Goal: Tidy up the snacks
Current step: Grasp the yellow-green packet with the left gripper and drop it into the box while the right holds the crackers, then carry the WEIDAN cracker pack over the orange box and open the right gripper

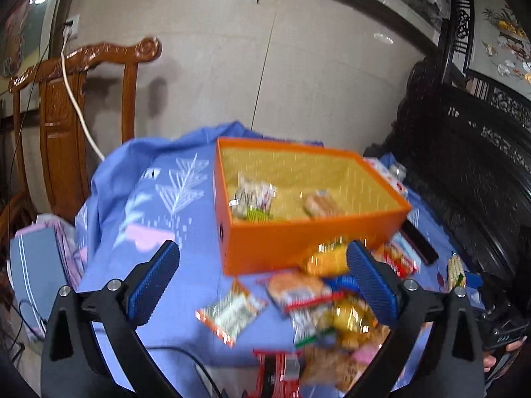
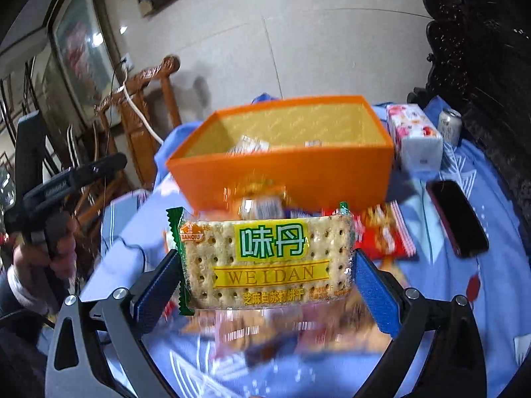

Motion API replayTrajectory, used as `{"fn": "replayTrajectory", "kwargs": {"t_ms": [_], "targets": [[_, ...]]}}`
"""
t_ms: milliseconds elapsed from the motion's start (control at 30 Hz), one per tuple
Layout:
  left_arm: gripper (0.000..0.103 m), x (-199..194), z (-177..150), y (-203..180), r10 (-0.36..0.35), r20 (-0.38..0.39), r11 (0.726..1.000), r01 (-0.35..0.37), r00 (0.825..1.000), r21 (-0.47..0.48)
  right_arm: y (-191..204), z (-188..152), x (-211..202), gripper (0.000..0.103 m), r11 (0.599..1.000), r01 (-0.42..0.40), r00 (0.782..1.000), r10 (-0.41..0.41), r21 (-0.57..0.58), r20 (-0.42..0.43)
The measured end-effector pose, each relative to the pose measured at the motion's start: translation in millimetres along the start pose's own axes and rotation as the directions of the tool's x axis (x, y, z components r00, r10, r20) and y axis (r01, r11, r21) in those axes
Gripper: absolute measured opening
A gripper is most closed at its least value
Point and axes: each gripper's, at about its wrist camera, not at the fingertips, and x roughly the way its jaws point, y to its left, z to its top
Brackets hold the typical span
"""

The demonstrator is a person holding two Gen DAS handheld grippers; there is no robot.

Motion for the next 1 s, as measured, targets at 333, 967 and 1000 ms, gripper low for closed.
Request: {"fn": "replayTrajectory", "kwargs": {"t_ms": [333,967,1000], "targets": [[0.099,-32,-8,16,0.014,0.045,0.999,-0.012,0.999,-0.039,-6,105,28,0.1,0.999,-0.035,0.992,0.031,0.025,0.121],[0.099,-46,7,50,0.059,0.081,0.99,-0.047,0.995,-0.136,-4,225,126,0.1,0.991,0.136,0.99,-0.135,-0.018,0.037],[0.099,-46,7,49,0.058,0.077,0.99,-0.047,0.995,-0.135,-4,227,128,0.1,0.988,0.151,0.988,-0.151,-0.019,0.007]]}}
